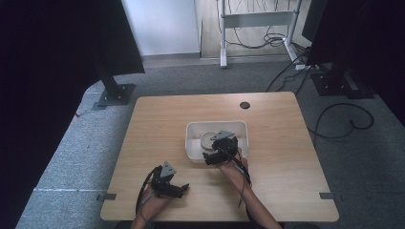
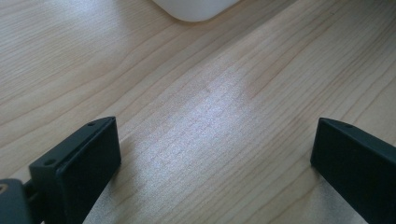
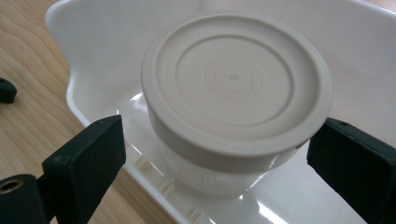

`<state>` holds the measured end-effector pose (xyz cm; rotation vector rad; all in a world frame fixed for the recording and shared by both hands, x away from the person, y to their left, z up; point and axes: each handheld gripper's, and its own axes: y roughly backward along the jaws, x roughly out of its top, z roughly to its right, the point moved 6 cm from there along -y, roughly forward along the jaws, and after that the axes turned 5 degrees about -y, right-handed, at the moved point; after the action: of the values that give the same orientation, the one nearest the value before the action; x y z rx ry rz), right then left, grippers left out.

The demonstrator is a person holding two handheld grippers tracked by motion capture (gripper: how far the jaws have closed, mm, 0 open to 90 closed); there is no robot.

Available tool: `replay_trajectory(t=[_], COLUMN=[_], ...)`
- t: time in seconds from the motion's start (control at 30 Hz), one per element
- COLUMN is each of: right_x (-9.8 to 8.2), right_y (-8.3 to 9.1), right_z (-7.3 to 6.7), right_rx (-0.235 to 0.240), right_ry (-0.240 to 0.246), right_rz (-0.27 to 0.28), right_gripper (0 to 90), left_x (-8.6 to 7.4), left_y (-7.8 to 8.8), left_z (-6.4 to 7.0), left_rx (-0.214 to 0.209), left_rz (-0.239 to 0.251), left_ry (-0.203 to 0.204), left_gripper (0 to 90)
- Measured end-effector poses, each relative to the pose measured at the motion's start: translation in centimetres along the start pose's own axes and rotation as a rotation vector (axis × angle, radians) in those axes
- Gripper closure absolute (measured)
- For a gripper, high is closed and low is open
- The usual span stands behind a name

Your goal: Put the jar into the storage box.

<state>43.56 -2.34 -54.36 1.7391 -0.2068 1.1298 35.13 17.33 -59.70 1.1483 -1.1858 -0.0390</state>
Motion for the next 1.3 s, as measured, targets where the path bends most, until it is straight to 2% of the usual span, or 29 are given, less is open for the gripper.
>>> replay_trajectory(t=[0.3, 0.77, 0.97, 1.3], right_x=[-0.6, -1.4, -2.1, -3.1], right_y=[0.9, 3.1, 3.6, 4.9], right_z=[-0.1, -0.1, 0.0, 0.2], right_rx=[0.012, 0.027, 0.035, 0.046], right_ry=[0.008, 0.041, 0.065, 0.068], right_rz=[0.001, 0.033, 0.031, 0.042], right_gripper=[4.4, 4.3, 4.3, 4.4], left_x=[0.0, 0.0, 0.0, 0.0], left_y=[0.0, 0.0, 0.0, 0.0], left_z=[0.0, 0.0, 0.0, 0.0], left_rx=[-0.001, -0.001, 0.0, 0.0], left_rz=[0.0, 0.0, 0.0, 0.001], left_ry=[0.001, 0.0, 0.001, 0.002], left_gripper=[1.3, 1.3, 1.3, 1.3])
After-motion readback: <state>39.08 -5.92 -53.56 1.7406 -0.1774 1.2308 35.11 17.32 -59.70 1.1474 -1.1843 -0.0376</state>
